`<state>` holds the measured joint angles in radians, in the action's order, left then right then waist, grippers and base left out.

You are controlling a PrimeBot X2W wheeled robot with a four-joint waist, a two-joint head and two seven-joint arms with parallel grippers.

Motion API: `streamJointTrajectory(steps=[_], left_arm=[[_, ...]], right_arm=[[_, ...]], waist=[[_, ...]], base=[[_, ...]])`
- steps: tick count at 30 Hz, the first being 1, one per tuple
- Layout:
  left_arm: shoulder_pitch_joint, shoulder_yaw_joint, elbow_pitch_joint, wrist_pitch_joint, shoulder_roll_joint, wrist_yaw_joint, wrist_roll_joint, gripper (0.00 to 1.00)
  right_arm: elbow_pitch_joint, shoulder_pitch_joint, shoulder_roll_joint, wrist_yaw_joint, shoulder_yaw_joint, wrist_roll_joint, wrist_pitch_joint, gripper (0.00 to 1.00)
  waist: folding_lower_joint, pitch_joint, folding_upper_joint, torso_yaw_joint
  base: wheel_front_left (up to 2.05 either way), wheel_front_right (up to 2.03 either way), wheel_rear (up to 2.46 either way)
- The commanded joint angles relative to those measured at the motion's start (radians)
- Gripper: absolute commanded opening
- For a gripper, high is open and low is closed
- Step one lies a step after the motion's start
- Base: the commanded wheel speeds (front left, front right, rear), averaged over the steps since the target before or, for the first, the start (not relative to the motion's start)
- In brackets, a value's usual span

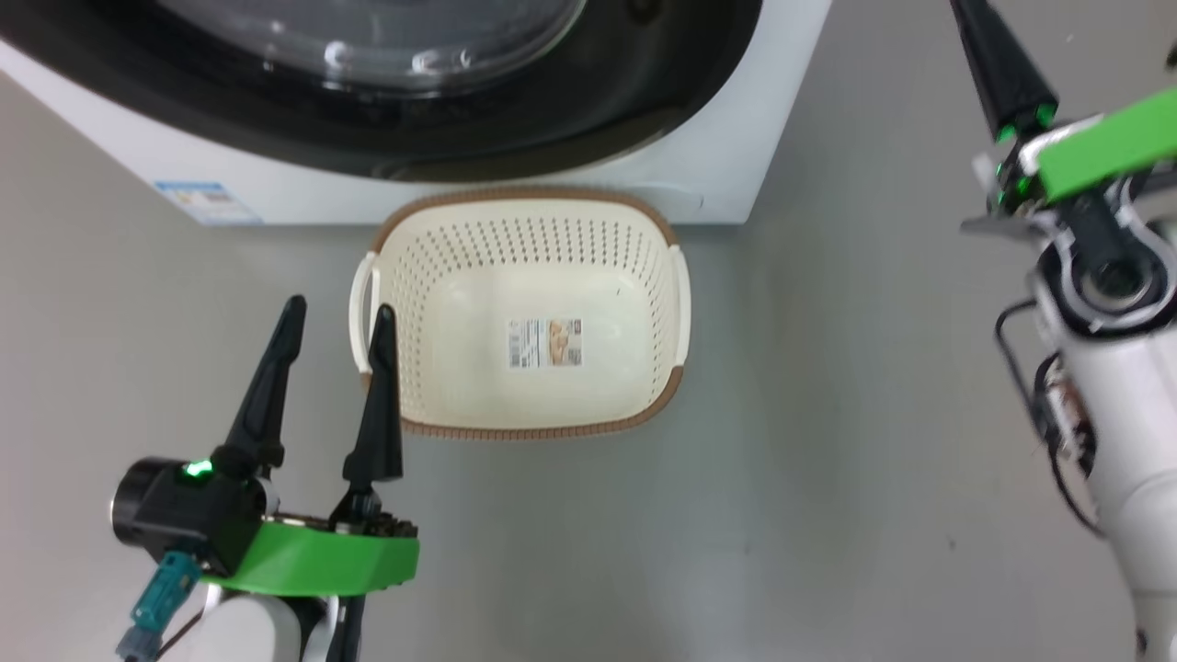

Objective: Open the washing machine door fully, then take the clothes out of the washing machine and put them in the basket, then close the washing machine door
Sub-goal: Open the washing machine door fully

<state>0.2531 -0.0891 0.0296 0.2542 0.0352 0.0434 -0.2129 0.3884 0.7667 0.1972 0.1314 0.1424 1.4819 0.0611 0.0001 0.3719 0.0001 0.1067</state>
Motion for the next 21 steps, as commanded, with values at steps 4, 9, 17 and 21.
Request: streamJointTrajectory(steps=[4, 9, 17, 21], left_arm=[[0.043, 0.015, -0.03, 0.008, 0.015, -0.012, -0.011, 1.0], [0.067, -0.008, -0.033, 0.008, 0.015, -0.021, -0.021, 1.0], [0.091, -0.042, -0.019, 0.008, 0.015, -0.029, -0.03, 1.0], [0.103, -0.052, -0.01, 0.008, 0.015, -0.027, -0.014, 1.0]], right_arm=[[0.011, 0.104, 0.02, -0.001, 0.0, 0.11, 0.145, 0.0], [0.045, 0.22, 0.049, -0.001, 0.008, 0.181, 0.317, 0.0], [0.115, 0.338, 0.058, -0.001, 0.009, 0.238, 0.455, 0.0], [0.154, 0.389, 0.056, -0.001, 0.012, 0.257, 0.505, 0.0]], waist=[[0.0, 0.086, -0.0001, 0.041], [0.0, 0.136, -0.0001, 0.061], [0.0, 0.184, -0.0001, 0.08], [0.0, 0.194, -0.0001, 0.083]], base=[[0.0, 0.0, 0.0], [0.0, 0.0, 0.0], [0.0, 0.0, 0.0], [0.0, 0.0, 0.0]])
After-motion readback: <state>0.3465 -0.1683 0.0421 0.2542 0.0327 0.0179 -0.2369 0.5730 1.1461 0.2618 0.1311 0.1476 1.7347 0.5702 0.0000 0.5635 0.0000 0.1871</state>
